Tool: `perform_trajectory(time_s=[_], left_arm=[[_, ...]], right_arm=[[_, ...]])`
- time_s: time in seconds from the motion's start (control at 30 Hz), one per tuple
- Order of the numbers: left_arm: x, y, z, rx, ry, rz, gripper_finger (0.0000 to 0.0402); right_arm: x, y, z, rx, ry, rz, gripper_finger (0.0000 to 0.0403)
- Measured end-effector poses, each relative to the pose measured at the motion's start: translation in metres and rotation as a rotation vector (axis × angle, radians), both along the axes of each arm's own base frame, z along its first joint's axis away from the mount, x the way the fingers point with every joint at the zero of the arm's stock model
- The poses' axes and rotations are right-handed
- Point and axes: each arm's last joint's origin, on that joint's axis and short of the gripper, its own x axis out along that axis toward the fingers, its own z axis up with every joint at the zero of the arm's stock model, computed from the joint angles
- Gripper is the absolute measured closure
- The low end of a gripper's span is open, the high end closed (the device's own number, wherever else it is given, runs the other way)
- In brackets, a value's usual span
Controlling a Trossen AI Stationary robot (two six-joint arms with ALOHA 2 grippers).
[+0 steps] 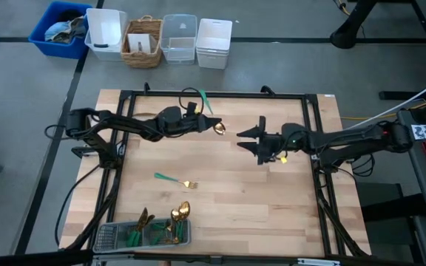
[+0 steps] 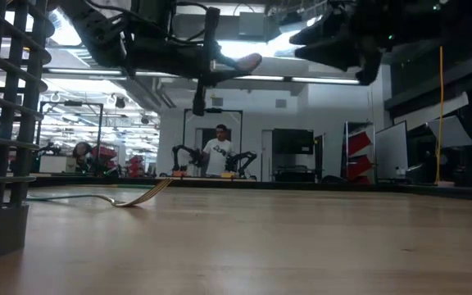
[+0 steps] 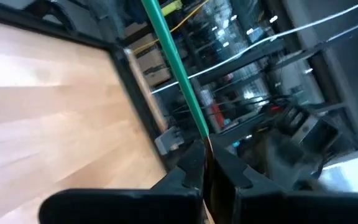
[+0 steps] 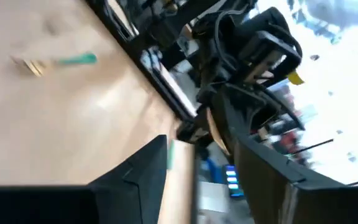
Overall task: Sort silverware
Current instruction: Put the spoon into the cutlery rack
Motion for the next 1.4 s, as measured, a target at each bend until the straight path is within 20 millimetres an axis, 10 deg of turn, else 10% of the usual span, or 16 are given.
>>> perform_trajectory(time_s=[0.8, 1.23, 1.4], left_arm=[[0.008, -0.019, -0.008, -0.028, -0.001, -0.067, 0.0402], [0.010, -0.025, -0.008, -0.040, -0.002, -0.092, 0.0401], [0.009, -0.024, -0.007, -0.020, -0.005, -0.097, 0.0389]], right_arm=[[0.067, 0.002, -0.009, -0.191, 0.040, -0.027, 0.0229], [0.067, 0.003, -0.013, -0.115, 0.085, -0.024, 0.0385], [0.067, 0.003, -0.013, -0.093, 0.080, -0.028, 0.0381]])
